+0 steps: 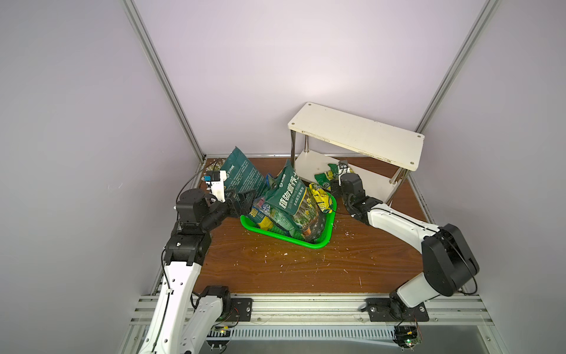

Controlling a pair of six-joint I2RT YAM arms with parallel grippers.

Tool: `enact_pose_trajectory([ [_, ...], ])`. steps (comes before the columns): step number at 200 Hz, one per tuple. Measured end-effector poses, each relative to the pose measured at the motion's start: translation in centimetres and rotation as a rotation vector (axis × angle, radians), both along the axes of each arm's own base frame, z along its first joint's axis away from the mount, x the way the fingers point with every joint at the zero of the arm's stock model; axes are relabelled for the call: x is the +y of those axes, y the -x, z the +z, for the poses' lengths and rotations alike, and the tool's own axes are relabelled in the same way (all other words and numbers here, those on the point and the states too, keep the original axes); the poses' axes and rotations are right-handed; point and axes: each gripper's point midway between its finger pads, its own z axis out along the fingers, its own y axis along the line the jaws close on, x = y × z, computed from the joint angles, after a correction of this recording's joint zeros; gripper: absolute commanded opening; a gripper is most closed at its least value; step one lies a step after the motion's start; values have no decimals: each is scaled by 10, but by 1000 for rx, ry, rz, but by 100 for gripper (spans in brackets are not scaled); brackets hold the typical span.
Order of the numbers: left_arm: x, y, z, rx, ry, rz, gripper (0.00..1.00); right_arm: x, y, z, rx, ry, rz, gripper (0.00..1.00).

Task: Take down the fertilizer bag from the shelf
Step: Pick up the fertilizer bag from the shelf.

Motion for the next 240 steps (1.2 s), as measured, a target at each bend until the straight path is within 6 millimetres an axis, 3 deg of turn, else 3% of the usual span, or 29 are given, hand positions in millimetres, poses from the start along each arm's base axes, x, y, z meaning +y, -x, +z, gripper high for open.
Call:
enact_pose_trajectory([
  [51,-2,-6,-16,59,12,-5,100,6,-43,-8,39,38,23,65],
  [98,-10,-6,-26,101,14,-37,100,14,-54,-40,111,63,52,60],
  [112,-10,-6,-25,98,13,-37,100,16,-55,-49,135,70,61,51],
  [134,-10,-6,-26,100,13,-37,100,16,-55,-54,151,69,57,26],
  [142,-10,-6,-26,100,13,-37,100,16,-56,-52,149,66,52,20],
  [192,-10,-6,-26,100,13,-38,100,3,-57,-31,96,74,-21,5],
  [198,-10,-6,-26,100,13,-38,100,-1,-54,-27,85,71,-39,0],
  [240,-10,-6,-26,100,12,-38,100,-38,-11,21,-33,-31,-168,0],
])
